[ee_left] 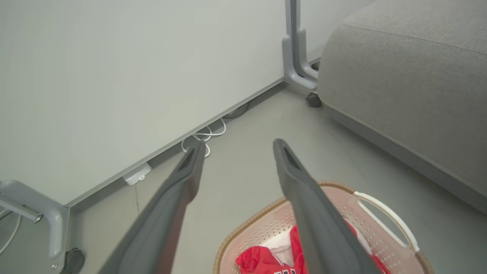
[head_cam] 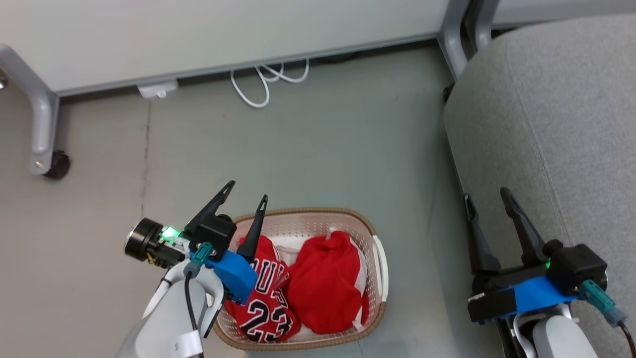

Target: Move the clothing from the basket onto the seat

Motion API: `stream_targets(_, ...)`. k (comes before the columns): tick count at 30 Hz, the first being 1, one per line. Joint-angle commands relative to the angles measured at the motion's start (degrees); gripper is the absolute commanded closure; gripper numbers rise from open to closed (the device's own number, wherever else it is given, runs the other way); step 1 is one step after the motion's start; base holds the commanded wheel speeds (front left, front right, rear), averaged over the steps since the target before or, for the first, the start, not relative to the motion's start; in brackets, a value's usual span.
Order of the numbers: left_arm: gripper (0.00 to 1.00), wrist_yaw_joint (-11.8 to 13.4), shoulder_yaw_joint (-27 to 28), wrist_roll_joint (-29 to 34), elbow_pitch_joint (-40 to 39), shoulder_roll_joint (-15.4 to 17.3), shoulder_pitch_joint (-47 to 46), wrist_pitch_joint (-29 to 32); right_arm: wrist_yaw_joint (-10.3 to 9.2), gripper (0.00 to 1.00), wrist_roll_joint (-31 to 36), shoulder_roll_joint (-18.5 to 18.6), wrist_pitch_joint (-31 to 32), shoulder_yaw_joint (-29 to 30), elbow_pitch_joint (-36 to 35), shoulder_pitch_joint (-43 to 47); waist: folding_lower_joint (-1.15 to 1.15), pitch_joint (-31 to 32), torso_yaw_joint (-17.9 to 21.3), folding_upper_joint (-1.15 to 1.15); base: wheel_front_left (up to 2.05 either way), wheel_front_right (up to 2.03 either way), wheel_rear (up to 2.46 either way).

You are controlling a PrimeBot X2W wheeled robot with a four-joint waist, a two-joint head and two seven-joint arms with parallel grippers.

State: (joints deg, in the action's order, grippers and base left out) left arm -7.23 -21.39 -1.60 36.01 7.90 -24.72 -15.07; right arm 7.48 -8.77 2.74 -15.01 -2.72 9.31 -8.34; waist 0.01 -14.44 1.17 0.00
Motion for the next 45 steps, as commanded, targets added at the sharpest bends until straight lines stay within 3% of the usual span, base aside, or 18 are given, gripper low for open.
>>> stream_targets(1, 0.0, -0.28, -1.16, -0.39, 1.17, 0.56, -1.67, -0.16, 0.03, 0.0, -0.21, 0.25, -0.25, 0.06, -0.32, -1.33, -0.01, -3.41, 1.76, 0.0, 0.0, 0.0, 0.0)
stream_targets(20, 0.0, -0.24, -24.94, -9.2, 24.38, 4.23, -18.52, -0.16, 0.03, 0.0, -0.64, 0.24, -0.24, -0.2, -3.03, -10.26, -0.01, -18.98, 5.16, 0.0, 0.0, 0.0, 0.0)
stream_targets(27, 0.0, -0.25, -32.41, -11.14, 32.15, 4.96, -22.89, 2.54, 0.03, 0.0, -0.51, 0.23, -0.24, -0.18, -4.04, -12.56, -0.01, -23.72, 5.79, 0.0, 0.0, 0.0, 0.0)
stream_targets(45, 0.0, -0.25, -41.88, -12.87, 37.05, 6.18, -32.74, 13.62, 0.03, 0.0, -1.42, 0.24, -0.25, -0.25, -5.96, -16.78, -0.01, -33.6, 7.29, 0.0, 0.0, 0.0, 0.0)
